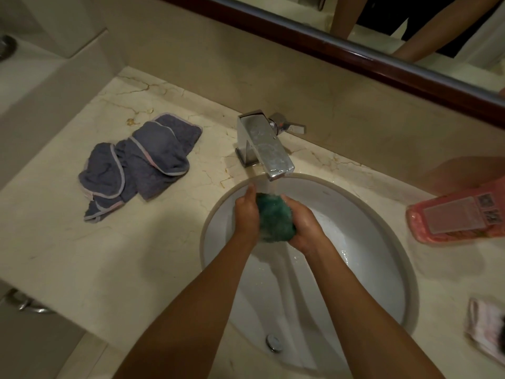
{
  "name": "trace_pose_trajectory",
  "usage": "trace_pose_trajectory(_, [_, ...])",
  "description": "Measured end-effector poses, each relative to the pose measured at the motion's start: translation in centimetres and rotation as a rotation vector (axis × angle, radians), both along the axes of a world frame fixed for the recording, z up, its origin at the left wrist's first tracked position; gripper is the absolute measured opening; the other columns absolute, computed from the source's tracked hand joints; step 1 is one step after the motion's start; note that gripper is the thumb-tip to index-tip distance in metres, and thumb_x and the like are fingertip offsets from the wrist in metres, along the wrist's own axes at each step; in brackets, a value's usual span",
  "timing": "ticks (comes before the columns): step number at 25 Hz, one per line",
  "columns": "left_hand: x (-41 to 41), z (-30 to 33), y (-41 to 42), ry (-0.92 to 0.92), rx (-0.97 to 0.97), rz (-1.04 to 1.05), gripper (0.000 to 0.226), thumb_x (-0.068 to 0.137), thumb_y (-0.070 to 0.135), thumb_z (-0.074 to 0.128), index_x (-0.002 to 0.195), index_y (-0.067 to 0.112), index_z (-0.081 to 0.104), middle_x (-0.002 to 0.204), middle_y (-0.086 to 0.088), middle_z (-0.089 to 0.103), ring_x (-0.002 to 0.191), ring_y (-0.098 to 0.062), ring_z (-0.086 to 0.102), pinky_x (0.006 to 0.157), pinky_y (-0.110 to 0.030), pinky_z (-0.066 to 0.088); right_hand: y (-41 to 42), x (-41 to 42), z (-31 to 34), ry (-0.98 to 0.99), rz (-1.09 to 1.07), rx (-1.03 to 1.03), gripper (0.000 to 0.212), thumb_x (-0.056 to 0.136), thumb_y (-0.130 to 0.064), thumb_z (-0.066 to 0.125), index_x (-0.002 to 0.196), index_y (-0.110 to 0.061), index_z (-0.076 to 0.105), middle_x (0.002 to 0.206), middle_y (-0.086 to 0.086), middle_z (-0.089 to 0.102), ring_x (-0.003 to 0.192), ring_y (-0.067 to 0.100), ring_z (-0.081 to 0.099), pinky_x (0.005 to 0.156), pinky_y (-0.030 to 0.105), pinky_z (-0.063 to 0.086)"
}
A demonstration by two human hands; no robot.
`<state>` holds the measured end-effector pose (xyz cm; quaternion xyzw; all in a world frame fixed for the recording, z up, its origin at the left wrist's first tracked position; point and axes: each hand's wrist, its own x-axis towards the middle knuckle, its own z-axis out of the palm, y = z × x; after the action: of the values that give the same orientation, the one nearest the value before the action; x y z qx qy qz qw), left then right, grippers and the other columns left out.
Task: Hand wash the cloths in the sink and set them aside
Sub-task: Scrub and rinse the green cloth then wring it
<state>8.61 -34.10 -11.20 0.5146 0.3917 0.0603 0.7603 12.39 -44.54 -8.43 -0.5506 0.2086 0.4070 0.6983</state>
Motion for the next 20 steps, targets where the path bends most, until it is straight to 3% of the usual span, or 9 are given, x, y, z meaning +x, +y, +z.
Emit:
trace_pose_trajectory(3, [0.0, 0.2, 0.0, 0.049, -0.129, -0.073, 0.046, 0.104, 0.052, 0.038, 0.087, 0.020, 0.065, 0.080, 0.001, 0.077, 0.075, -0.013, 0.075, 0.057, -0.024, 0.057, 0.0, 0.2, 0.5, 0.119, -0.257, 0.295, 0.042, 0.103, -0.036, 0.048, 0.124, -0.002, 0.062, 0.123, 0.023, 0.067, 0.117, 0.035, 0.062, 0.099, 0.048, 0.051])
trace_pose_trajectory(4, [-0.1, 0.0, -0.1, 0.060, -0.142, -0.112, 0.042, 0.104, 0.052, 0.039, 0.086, 0.023, 0.065, 0.079, 0.002, 0.077, 0.073, -0.012, 0.074, 0.057, -0.022, 0.055, 0.1, 0.3, 0.6, 0.146, -0.323, 0.357, 0.043, 0.104, -0.036, 0.046, 0.124, -0.002, 0.061, 0.122, 0.024, 0.066, 0.115, 0.035, 0.062, 0.097, 0.047, 0.052])
trace_pose_trajectory(8, [-1.3, -0.7, -0.3, 0.022, -0.345, -0.136, 0.037, 0.102, 0.047, 0.044, 0.115, 0.021, 0.068, 0.116, -0.005, 0.072, 0.104, -0.018, 0.067, 0.088, -0.040, 0.052, 0.3, 1.0, 1.1, 0.171, -0.442, 0.482, 0.040, 0.106, -0.032, 0.039, 0.119, -0.002, 0.064, 0.110, 0.018, 0.069, 0.104, 0.027, 0.064, 0.089, 0.037, 0.055])
trace_pose_trajectory(11, [-1.0, -0.6, -0.4, -0.110, -0.495, 0.014, 0.033, 0.104, 0.024, 0.047, 0.126, 0.003, 0.060, 0.113, -0.014, 0.069, 0.098, -0.024, 0.067, 0.080, -0.036, 0.056, 0.2, 0.7, 1.2, 0.119, -0.443, 0.426, 0.038, 0.106, -0.029, 0.040, 0.116, -0.003, 0.065, 0.105, 0.015, 0.073, 0.095, 0.023, 0.071, 0.083, 0.034, 0.059])
trace_pose_trajectory(13, [-0.5, -0.5, -0.3, -0.129, -0.404, 0.079, 0.019, 0.101, 0.011, 0.053, 0.115, 0.003, 0.062, 0.100, -0.013, 0.068, 0.088, -0.026, 0.066, 0.071, -0.033, 0.057, -0.2, 0.5, 0.9, 0.090, -0.474, 0.332, 0.035, 0.106, -0.031, 0.043, 0.117, -0.006, 0.066, 0.103, 0.013, 0.074, 0.092, 0.022, 0.072, 0.082, 0.034, 0.060])
trace_pose_trajectory(15, [-0.1, -0.2, -0.2, -0.079, -0.314, 0.091, 0.007, 0.097, 0.011, 0.062, 0.099, 0.010, 0.067, 0.095, -0.010, 0.070, 0.085, -0.028, 0.069, 0.074, -0.039, 0.059, -0.8, 0.4, 0.6, 0.099, -0.491, 0.250, 0.037, 0.105, -0.036, 0.048, 0.123, -0.009, 0.065, 0.115, 0.014, 0.072, 0.106, 0.026, 0.069, 0.095, 0.042, 0.055])
trace_pose_trajectory(18, [0.5, 0.2, -0.3, 0.019, -0.242, 0.104, 0.014, 0.098, 0.016, 0.063, 0.085, 0.013, 0.069, 0.091, -0.012, 0.070, 0.092, -0.036, 0.069, 0.085, -0.053, 0.058, -1.3, 0.4, 0.1, 0.128, -0.518, 0.222, 0.041, 0.103, -0.041, 0.051, 0.129, -0.011, 0.064, 0.123, 0.014, 0.070, 0.113, 0.031, 0.066, 0.094, 0.048, 0.054])
trace_pose_trajectory(20, [1.0, 0.8, -0.3, 0.062, -0.197, 0.097, 0.027, 0.101, 0.030, 0.060, 0.082, 0.012, 0.067, 0.084, -0.011, 0.071, 0.085, -0.033, 0.071, 0.078, -0.047, 0.061, -1.2, 0.4, 0.1, 0.129, -0.540, 0.243, 0.044, 0.104, -0.041, 0.049, 0.132, -0.010, 0.062, 0.127, 0.016, 0.068, 0.117, 0.031, 0.064, 0.098, 0.048, 0.052])
